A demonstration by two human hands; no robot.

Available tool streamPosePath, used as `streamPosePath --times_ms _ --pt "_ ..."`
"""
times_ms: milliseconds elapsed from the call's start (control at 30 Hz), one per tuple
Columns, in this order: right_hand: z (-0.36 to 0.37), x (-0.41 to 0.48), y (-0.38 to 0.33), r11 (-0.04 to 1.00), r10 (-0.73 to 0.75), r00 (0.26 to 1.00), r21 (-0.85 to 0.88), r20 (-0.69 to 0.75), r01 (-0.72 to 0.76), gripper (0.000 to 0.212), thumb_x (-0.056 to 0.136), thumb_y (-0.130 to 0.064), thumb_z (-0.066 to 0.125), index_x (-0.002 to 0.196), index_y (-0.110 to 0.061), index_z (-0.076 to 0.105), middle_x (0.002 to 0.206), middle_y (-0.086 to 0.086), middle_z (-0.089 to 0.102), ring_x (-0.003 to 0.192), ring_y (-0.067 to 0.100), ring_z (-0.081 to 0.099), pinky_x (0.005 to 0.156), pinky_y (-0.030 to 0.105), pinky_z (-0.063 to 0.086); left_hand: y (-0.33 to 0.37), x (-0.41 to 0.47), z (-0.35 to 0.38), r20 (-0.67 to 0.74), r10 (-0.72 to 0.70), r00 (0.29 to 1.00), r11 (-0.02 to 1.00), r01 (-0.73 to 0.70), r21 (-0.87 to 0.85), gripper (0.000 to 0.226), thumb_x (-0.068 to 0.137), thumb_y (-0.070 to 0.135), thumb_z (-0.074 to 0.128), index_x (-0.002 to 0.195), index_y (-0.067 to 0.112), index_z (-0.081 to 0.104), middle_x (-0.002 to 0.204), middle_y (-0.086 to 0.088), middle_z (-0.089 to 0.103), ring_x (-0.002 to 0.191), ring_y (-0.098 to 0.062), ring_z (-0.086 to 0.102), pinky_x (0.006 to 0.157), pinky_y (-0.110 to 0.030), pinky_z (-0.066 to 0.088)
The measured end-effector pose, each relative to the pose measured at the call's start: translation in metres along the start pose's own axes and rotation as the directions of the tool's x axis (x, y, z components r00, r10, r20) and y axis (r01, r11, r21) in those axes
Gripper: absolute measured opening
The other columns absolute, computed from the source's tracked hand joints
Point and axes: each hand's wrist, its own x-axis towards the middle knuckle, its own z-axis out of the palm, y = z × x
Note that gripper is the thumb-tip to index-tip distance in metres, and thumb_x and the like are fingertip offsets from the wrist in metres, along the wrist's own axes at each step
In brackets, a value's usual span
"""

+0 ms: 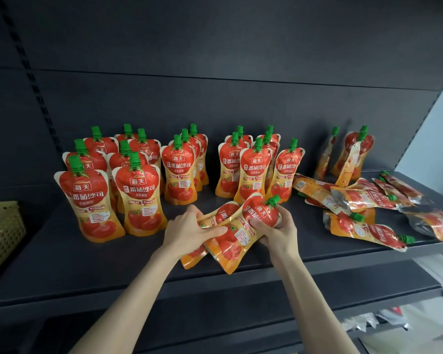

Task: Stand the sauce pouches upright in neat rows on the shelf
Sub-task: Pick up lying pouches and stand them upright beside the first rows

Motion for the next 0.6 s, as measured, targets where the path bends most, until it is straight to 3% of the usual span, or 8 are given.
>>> streamPosePath --times_ms 100,167,300,433,533,600 --pt "0.008 0.003 -0.025 0.992 -0.129 0.990 0.018 0.061 0.128 0.059 0.073 -0.002 0.075 0.120 -0.024 0.047 0.109 0.003 0.065 0.096 0.017 0.067 0.072 0.037 0.058 -0.007 -0.001 -0.001 -0.069 0.017 0.997 0.949 -0.038 -0.312 0.069 0.066 0.057 0.073 0.118 0.018 0.050 0.107 0.005 0.059 0.097 -0.016 0.062 0.084 -0.039 0.053" --pt "0.013 0.005 -0.040 0.971 -0.232 0.968 -0.029 0.099 0.236 0.057 0.073 0.000 0.075 0.117 -0.027 0.049 0.111 0.004 0.065 0.098 0.018 0.067 0.077 0.037 0.058 -0.008 -0.001 -0.002 -0.096 0.066 0.993 0.891 -0.102 -0.442 0.056 0.071 0.046 0.075 0.115 0.018 0.056 0.108 0.006 0.064 0.097 -0.011 0.063 0.083 -0.035 0.055" --pt "0.023 0.013 -0.056 0.918 -0.365 0.918 -0.107 0.154 0.383 0.056 0.074 0.000 0.075 0.111 -0.034 0.050 0.119 0.003 0.063 0.107 0.017 0.063 0.085 0.037 0.055 -0.006 0.000 -0.006 -0.231 0.042 0.972 0.821 -0.165 -0.546 0.028 0.076 0.030 0.074 0.094 0.014 0.060 0.093 0.007 0.068 0.088 -0.007 0.065 0.073 -0.027 0.055" --pt "0.032 0.026 -0.056 0.889 -0.401 0.897 -0.157 0.186 0.430 0.054 0.076 0.002 0.072 0.114 -0.030 0.051 0.121 0.002 0.060 0.106 0.012 0.062 0.083 0.030 0.056 -0.004 0.007 -0.003 -0.327 -0.024 0.945 0.770 -0.191 -0.609 0.024 0.078 0.023 0.073 0.091 0.011 0.057 0.094 0.006 0.068 0.089 -0.007 0.065 0.075 -0.028 0.055" --pt "0.039 0.034 -0.048 0.868 -0.407 0.888 -0.211 0.216 0.449 0.053 0.079 0.002 0.069 0.118 -0.027 0.050 0.115 -0.013 0.058 0.102 -0.001 0.059 0.078 0.016 0.053 -0.005 0.013 0.004 -0.378 -0.061 0.924 0.739 -0.212 -0.639 0.023 0.078 0.022 0.073 0.091 0.017 0.056 0.096 0.008 0.068 0.093 -0.007 0.064 0.078 -0.029 0.055" --pt "0.040 0.037 -0.039 0.888 -0.372 0.901 -0.197 0.223 0.416 0.050 0.081 0.001 0.068 0.118 -0.027 0.050 0.113 -0.012 0.060 0.102 0.001 0.060 0.079 0.017 0.053 -0.008 0.015 0.009 -0.378 -0.073 0.923 0.706 -0.219 -0.673 0.023 0.078 0.022 0.073 0.092 0.021 0.055 0.098 0.008 0.068 0.095 -0.007 0.065 0.079 -0.029 0.055"
